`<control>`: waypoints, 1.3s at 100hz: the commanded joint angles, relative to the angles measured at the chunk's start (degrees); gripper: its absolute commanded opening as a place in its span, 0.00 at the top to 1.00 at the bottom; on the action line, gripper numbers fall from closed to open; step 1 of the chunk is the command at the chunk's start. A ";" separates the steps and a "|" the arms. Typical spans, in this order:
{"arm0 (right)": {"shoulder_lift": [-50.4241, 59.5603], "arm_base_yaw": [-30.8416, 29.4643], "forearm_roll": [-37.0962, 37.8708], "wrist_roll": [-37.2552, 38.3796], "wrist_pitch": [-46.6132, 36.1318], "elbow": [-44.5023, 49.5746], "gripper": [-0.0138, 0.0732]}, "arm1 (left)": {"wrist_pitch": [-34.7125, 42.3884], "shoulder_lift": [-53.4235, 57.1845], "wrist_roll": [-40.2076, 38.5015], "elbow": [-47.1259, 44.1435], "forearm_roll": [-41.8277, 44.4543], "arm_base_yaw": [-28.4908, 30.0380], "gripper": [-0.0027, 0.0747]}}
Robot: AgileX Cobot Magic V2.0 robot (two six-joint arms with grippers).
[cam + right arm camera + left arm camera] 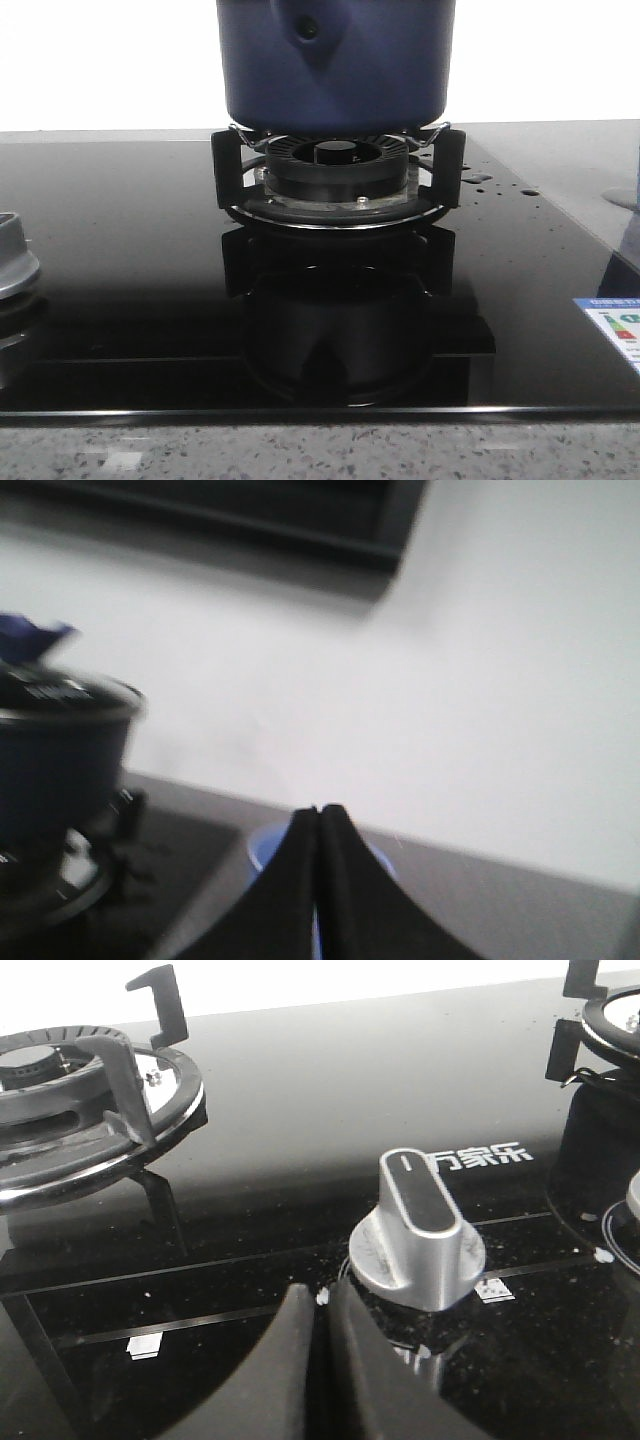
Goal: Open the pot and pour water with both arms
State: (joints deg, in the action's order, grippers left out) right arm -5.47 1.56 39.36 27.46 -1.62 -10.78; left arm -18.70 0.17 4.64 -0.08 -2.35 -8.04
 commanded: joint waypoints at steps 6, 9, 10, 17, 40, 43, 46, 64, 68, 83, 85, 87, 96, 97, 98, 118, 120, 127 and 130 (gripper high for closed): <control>-0.66 0.08 -27.77 -20.93 23.33 -0.80 0.91 | 2.56 1.76 -0.54 -2.57 -0.93 0.08 0.99; -0.66 -0.20 -28.90 -20.93 27.76 -0.53 0.91 | 2.56 1.76 -0.54 -2.57 -0.93 0.08 0.99; -0.66 -0.29 -28.91 -20.93 29.38 -0.51 0.91 | 2.56 1.76 -0.54 -2.57 -0.93 0.08 0.99; -0.54 -1.53 -26.59 -20.93 26.00 1.50 0.91 | 2.56 1.76 -0.54 -2.57 -0.93 0.08 0.99; 3.12 -8.91 -30.32 -19.77 3.73 13.07 0.91 | 2.56 1.76 -0.54 -2.57 -0.93 0.08 0.99; 3.60 -9.49 -30.32 -19.77 5.66 13.04 0.91 | 2.56 1.76 -0.54 -2.57 -0.93 0.08 0.99; 3.97 -9.84 -30.32 -19.77 7.73 12.84 0.91 | 2.56 1.76 -0.54 -2.57 -0.93 0.08 0.99; 6.51 -10.11 -30.32 -19.87 15.08 13.01 0.91 | 2.56 1.76 -0.54 -2.57 -0.93 0.08 0.99; 7.27 -10.11 -30.32 -19.87 18.00 13.01 0.91 | 2.56 1.76 -0.54 -2.57 -0.93 0.08 0.99; 7.15 -10.01 -30.32 -23.67 19.79 13.01 0.91 | 2.56 1.76 -0.54 -2.57 -0.93 0.08 0.99; 7.15 -10.01 -30.32 -23.85 19.79 13.01 0.91 | 2.56 1.76 -0.54 -2.57 -0.93 0.08 0.99; 7.15 -10.01 -30.32 -23.85 19.79 13.01 0.91 | 2.56 1.76 -0.54 -2.57 -0.93 0.08 0.99; 7.15 -10.01 -30.32 -23.85 19.92 13.01 0.91 | 2.56 1.76 -0.54 -2.57 -0.93 0.08 0.99; 7.15 -10.01 -30.32 -23.85 20.05 13.01 0.91 | 2.56 1.76 -0.54 -2.57 -0.93 0.08 0.99; 7.15 -10.01 -30.32 -23.85 20.06 13.01 0.91 | 2.56 1.76 -0.54 -2.57 -0.93 0.08 0.99; 7.15 -10.01 -30.32 -23.85 20.06 13.01 0.91 | 2.56 1.76 -0.54 -2.57 -0.93 0.08 0.99; 7.15 -10.01 -30.32 -23.85 20.06 13.01 0.91 | 2.56 1.76 -0.54 -2.57 -0.93 0.08 0.99; 7.15 -10.01 -30.32 -23.85 20.06 13.01 0.91 | 2.56 1.76 -0.54 -2.57 -0.93 0.08 0.99; 7.15 -10.01 -30.32 -23.85 20.06 13.01 0.91 | 2.56 1.76 -0.54 -2.57 -0.93 0.08 0.99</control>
State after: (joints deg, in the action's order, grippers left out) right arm 0.57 -8.16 8.90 4.16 19.06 0.60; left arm -18.70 0.17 4.64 -0.08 -2.60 -8.04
